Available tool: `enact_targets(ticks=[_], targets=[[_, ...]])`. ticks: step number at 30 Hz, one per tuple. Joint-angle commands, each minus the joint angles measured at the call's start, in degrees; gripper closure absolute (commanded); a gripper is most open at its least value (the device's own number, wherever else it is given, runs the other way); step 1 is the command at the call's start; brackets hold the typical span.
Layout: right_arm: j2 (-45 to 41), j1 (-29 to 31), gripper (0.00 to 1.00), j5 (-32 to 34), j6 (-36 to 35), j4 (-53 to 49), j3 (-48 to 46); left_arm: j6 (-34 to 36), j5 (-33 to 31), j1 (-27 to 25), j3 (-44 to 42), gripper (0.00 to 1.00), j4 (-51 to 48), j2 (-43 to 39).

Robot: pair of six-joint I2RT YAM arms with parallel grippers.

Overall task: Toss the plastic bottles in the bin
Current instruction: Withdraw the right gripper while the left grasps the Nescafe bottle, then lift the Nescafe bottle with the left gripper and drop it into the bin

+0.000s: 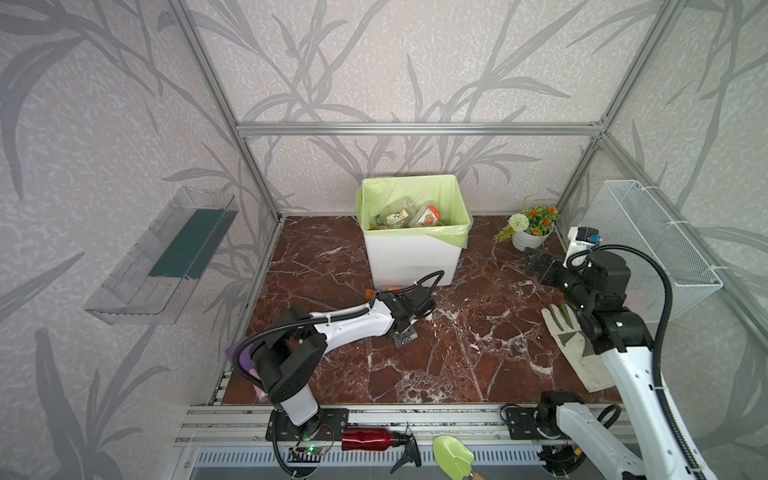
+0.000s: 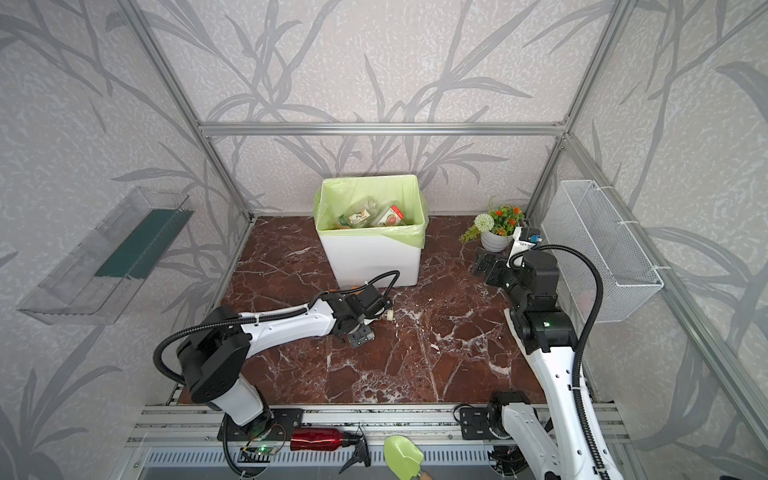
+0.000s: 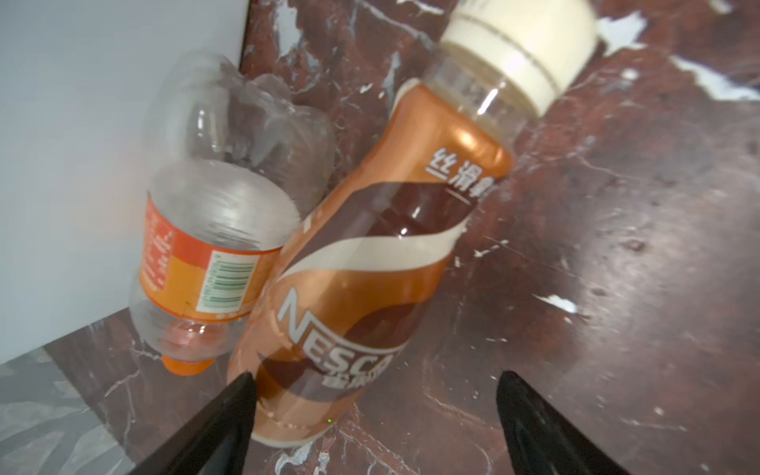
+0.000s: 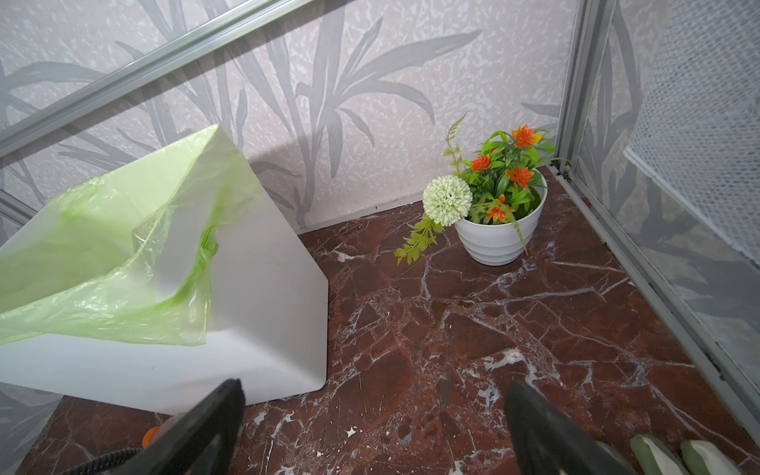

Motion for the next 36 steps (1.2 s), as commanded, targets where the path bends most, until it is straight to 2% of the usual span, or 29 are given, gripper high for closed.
enact_targets(ticks=[1, 4, 10, 16, 20, 27, 32, 36], targets=[[0.19, -0.66, 0.01, -2.45, 0.22, 1.29, -1.21, 2.93, -0.48, -0.11, 1.47, 0.14, -0.60, 2.81], [0.07, -1.17, 0.01, -3.05, 0.46, 1.56, -1.78, 2.99, 0.82, -0.10, 2.07, 0.18, -1.82, 5.05], [0.25, -1.79, 0.01, -4.22, 0.62, 1.93, -2.56, 2.11, 4.81, -0.30, 1.96, 0.42, -0.90, 6.27], [0.33, -2.24, 0.01, -5.10, 0.64, 1.99, -3.23, -1.06, 5.42, -1.23, 1.36, 0.52, -0.11, 2.69], [0.42, -2.43, 0.01, -5.41, 1.03, 2.46, -4.02, -4.57, 6.04, -2.03, -1.11, 0.61, 2.86, -6.26], [1.21, -2.98, 0.01, -6.08, 1.95, 3.78, -5.12, -5.89, 9.00, -2.30, -5.27, 0.63, 11.73, -30.62], [0.82, -3.63, 0.01, -6.54, 2.31, 4.21, -5.39, -2.89, -0.23, -2.12, -5.10, 0.62, 18.58, -48.89], [0.51, -3.99, 0.01, -7.00, 2.69, 4.49, -5.39, 5.71, -5.43, -1.95, 2.50, 0.59, 24.50, -55.08]])
